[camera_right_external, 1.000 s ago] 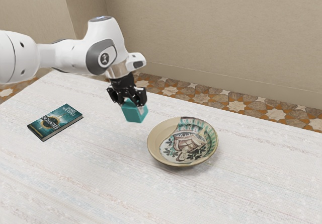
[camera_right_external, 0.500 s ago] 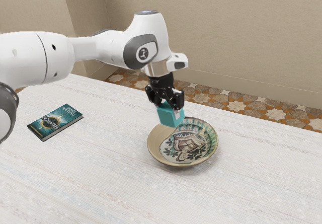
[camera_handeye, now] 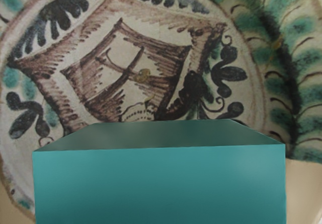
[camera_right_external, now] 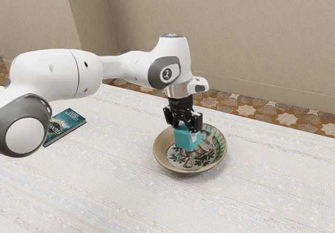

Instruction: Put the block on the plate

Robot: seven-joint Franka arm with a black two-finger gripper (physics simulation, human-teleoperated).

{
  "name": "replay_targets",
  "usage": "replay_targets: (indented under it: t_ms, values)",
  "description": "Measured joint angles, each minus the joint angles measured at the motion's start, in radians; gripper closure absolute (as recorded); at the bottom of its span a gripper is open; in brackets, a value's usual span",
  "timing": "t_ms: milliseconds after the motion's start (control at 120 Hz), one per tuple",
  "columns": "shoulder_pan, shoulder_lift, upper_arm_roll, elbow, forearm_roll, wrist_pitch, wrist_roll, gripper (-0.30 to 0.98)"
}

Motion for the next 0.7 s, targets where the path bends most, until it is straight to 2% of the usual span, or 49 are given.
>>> replay_targets:
  t_ms: [700]
  values:
    - [0.012, 0.056, 0.003, 0.006, -0.006, 0.010, 0.028, 0.28]
